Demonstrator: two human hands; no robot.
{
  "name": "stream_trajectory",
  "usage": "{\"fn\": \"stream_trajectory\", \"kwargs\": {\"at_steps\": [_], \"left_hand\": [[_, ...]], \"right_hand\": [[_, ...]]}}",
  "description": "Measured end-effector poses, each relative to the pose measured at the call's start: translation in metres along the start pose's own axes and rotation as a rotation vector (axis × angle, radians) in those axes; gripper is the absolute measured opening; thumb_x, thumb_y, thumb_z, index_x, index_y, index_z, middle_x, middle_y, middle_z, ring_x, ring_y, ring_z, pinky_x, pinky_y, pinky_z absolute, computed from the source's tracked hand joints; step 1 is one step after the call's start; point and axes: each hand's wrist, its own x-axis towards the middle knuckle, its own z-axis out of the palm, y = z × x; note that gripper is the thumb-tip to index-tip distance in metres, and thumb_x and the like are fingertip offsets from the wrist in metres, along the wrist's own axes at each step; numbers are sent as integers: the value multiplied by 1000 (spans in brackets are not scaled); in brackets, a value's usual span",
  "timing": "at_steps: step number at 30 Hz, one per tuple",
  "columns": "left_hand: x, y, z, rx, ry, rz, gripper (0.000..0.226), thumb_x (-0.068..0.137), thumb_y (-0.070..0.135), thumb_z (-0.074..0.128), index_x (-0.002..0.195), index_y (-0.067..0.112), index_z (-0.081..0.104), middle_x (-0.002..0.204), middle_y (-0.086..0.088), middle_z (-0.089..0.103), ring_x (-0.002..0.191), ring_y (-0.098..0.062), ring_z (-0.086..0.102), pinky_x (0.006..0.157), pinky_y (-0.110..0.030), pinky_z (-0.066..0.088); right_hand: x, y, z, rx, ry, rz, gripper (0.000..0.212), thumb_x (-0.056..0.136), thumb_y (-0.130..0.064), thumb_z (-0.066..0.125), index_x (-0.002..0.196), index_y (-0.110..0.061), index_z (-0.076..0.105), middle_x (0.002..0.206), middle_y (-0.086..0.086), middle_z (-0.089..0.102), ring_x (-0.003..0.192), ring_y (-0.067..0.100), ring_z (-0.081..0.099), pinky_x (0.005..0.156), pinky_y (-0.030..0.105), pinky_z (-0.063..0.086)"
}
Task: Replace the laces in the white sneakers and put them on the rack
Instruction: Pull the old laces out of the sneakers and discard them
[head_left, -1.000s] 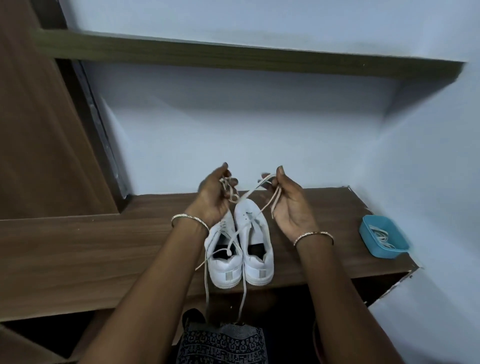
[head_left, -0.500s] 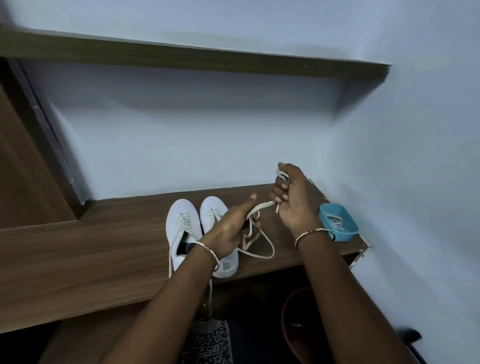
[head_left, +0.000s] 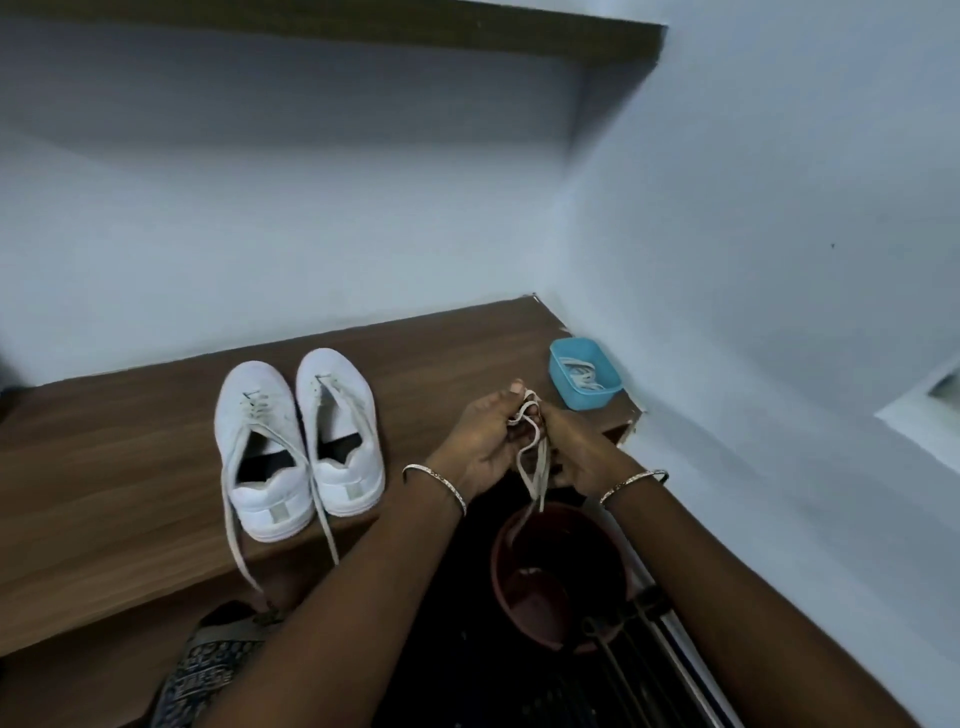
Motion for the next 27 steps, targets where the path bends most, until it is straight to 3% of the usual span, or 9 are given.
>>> {"fn": "stream_trajectory", "kwargs": {"at_steps": [6,9,12,15,18,21,23,27], "left_hand": [[20,-67,5,243,21,-81,14,99,13,55,90,5,61,82,-7,65,68,-12,64,57,-21,57],[32,-94,-7,390,19,-123,13,99,12,55,93,4,64,87,-11,68,69,-14,66,65,-25,58],[44,-116,-19,624,10,-160,22,99,10,55,107,-7,66,92,-17,68,77,-20,64,76,-30,54],[49,-131,-24,724,-68,-253,28,102,9,48,118,-10,61,90,-14,63,76,-17,59,64,-22,52],[50,-138,-21,724,-125,-406,23,105,13,41,118,7,59,94,-6,61,77,-12,57,53,-16,51],[57,-145,-21,746,-105,-473,19,105,16,40,100,20,58,89,-3,59,69,-8,54,62,-21,45],[62,-150,-24,795,-63,-445,18,104,14,44,112,12,60,84,-5,57,61,-8,52,57,-23,41],[66,-152,-30,1011,-53,-367,39,100,16,50,139,11,46,121,-14,60,103,-25,61,79,-33,51]], "right_hand": [[31,62,-42,165,200,68,37,100,-33,49,74,-11,63,54,4,55,40,14,47,39,20,35],[47,89,-57,148,314,86,34,93,-34,51,79,-8,67,68,11,67,49,22,59,48,30,46],[61,111,-67,246,372,103,25,89,-27,55,75,-9,64,71,12,65,62,26,61,64,37,49],[69,127,-71,346,389,124,23,92,-18,53,72,-8,60,66,11,60,61,26,58,67,37,47],[85,146,-77,344,406,150,21,82,-22,56,71,-7,64,70,14,64,66,29,61,74,43,48],[87,146,-73,387,416,192,22,83,-21,54,71,-5,62,69,15,63,66,31,61,72,41,50],[85,141,-71,415,402,191,29,92,-16,47,67,-5,59,63,12,59,60,26,56,64,33,47],[91,141,-74,341,369,160,31,97,-15,47,72,-4,62,74,13,63,72,28,59,79,39,50]]}}
